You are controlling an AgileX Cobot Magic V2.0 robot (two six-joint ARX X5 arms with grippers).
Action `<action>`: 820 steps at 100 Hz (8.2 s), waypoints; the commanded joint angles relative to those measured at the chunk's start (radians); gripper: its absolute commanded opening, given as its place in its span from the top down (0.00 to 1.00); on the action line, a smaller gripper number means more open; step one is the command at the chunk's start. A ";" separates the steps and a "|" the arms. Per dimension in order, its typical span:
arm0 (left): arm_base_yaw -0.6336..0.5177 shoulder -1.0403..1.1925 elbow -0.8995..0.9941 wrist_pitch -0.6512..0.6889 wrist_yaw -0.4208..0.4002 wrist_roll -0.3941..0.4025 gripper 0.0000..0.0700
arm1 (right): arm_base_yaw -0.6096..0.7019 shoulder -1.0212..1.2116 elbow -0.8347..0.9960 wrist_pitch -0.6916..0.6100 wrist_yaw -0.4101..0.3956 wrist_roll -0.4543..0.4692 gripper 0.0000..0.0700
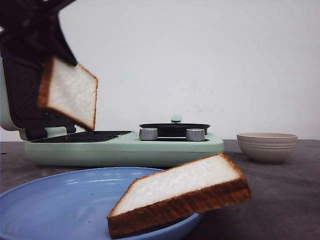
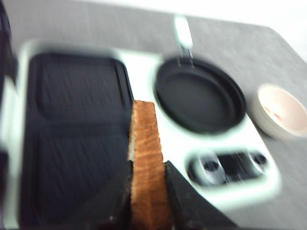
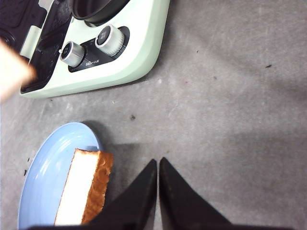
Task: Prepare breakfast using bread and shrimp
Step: 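Carry the bread slice with the left gripper over the press plate, then release the bread onto the press plate and raise the left gripper, then lower the right gripper to the remaining bread slice on the plate, then grip the bread slice edge with the right gripper and lift it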
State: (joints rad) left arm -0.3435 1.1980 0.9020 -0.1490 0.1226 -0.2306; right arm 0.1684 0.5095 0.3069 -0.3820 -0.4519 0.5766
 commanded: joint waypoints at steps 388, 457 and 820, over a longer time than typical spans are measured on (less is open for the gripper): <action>-0.145 0.657 0.743 -0.024 -0.093 0.443 0.32 | -0.001 0.005 0.011 -0.046 0.007 -0.095 1.00; -0.045 0.251 0.734 -0.386 0.142 0.291 0.33 | -0.001 0.005 0.011 -0.061 -0.109 -0.090 1.00; -0.042 -0.974 -0.454 -0.360 0.026 -0.066 0.32 | 0.483 0.748 0.355 0.547 -0.284 0.269 1.00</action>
State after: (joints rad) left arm -0.3836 0.2260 0.4465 -0.5198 0.1543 -0.3099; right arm 0.6502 1.2072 0.6025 0.1909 -0.7330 0.9016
